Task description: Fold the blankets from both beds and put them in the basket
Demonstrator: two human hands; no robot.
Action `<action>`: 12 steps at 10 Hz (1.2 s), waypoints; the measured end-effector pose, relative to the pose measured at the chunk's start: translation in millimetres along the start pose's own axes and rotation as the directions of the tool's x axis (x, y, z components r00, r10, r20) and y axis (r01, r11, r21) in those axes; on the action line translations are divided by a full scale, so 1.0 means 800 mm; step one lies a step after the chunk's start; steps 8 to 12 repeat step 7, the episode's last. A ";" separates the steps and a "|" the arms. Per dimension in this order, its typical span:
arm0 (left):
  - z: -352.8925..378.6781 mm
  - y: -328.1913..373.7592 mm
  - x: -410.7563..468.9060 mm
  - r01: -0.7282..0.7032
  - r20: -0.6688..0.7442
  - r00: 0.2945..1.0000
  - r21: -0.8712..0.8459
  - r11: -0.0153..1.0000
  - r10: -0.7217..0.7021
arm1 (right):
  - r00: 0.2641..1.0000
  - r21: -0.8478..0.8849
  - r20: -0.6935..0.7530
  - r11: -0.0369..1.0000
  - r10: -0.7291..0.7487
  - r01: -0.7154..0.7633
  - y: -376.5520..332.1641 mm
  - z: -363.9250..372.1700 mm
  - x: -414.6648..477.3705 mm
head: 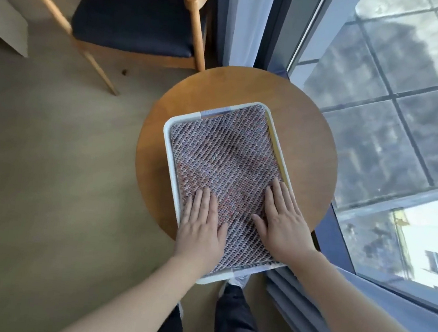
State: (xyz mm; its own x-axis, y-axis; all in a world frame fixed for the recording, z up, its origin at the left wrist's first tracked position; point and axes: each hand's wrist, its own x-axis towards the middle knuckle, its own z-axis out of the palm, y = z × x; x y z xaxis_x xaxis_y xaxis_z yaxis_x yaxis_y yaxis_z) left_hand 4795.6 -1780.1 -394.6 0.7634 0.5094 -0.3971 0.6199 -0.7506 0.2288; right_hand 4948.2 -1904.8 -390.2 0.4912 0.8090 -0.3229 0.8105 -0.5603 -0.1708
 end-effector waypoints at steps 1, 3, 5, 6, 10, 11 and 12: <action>0.013 -0.004 -0.010 -0.001 0.001 1.000 0.038 0.999 0.001 | 1.000 -0.021 0.007 1.000 0.007 -0.007 0.007 0.008 -0.020; 0.013 -0.007 -0.004 -0.014 0.036 0.999 0.102 0.995 0.010 | 1.000 -0.094 0.019 0.996 0.008 -0.006 0.010 0.015 -0.006; -0.001 -0.008 -0.007 -0.037 0.079 0.996 0.109 0.993 0.029 | 0.998 -0.086 0.062 0.996 0.005 0.000 0.008 0.008 -0.010; -0.029 -0.012 -0.006 -0.079 0.095 0.993 0.070 0.994 0.072 | 0.994 -0.049 0.112 0.999 -0.009 0.015 0.004 -0.014 -0.012; -0.110 -0.013 -0.003 -0.168 0.023 0.985 -0.100 0.981 0.171 | 0.994 -0.037 0.098 0.998 -0.052 0.056 -0.010 -0.074 -0.019; -0.110 -0.013 -0.003 -0.168 0.023 0.985 -0.100 0.981 0.171 | 0.994 -0.037 0.098 0.998 -0.052 0.056 -0.010 -0.074 -0.019; -0.110 -0.013 -0.003 -0.168 0.023 0.985 -0.100 0.981 0.171 | 0.994 -0.037 0.098 0.998 -0.052 0.056 -0.010 -0.074 -0.019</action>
